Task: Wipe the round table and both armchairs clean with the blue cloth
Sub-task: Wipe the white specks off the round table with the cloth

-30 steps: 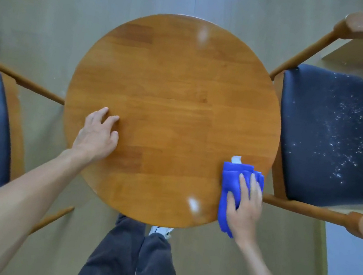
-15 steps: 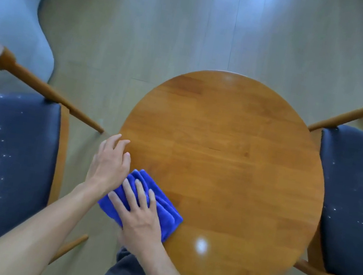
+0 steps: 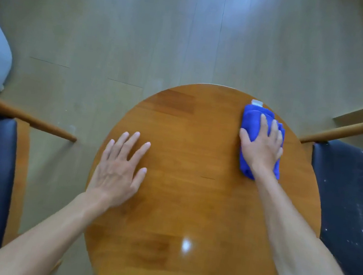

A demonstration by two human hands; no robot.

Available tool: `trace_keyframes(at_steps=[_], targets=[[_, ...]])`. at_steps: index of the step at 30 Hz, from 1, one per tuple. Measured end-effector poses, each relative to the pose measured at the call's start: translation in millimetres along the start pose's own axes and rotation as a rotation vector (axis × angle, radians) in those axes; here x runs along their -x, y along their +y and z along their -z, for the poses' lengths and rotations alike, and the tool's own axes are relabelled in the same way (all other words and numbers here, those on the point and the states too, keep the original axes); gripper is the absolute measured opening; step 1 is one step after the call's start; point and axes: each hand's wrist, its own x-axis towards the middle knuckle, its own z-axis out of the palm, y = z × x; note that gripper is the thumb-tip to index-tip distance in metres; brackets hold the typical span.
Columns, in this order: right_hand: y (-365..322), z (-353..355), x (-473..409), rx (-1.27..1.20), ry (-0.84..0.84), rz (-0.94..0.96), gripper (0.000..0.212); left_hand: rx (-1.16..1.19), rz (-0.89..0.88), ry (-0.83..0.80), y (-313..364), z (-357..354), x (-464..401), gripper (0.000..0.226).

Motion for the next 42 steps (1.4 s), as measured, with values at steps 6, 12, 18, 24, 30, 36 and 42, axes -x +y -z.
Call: trace_keyframes(at_steps=[6,12,18,24,30,36,42], targets=[[102.9,8.7,143.0,-0.112,0.192,-0.54,0.064,-0.093,0.023,-0.133,9.0,-10.9,-11.2,0.069],[-43.5,-43.7,224.8,-0.089,0.079,-0.224,0.067,-0.053,0.062,-0.12,6.0,-7.3,-14.2,0.061],[2.8,-59.8,287.1,0.015,-0.137,0.879,0.063,-0.037,0.027,-0.1,7.6,2.5,-18.8,0.056],[175.3,3.3,245.4,0.091,-0.038,0.607,0.058,-0.056,0.176,-0.189,32.6,4.7,-11.7,0.059],[178.0,11.9,230.4,-0.031,0.095,-0.205,0.068,-0.057,0.172,-0.241,69.0,-0.8,20.3,0.061],[111.4,10.7,297.8,-0.116,-0.006,-0.169,0.07,-0.062,0.167,-0.344,115.5,3.8,39.3,0.058],[86.4,46.0,333.4,-0.349,-0.408,0.008,0.071,-0.044,0.066,-0.35,188.5,18.7,36.1,0.055]])
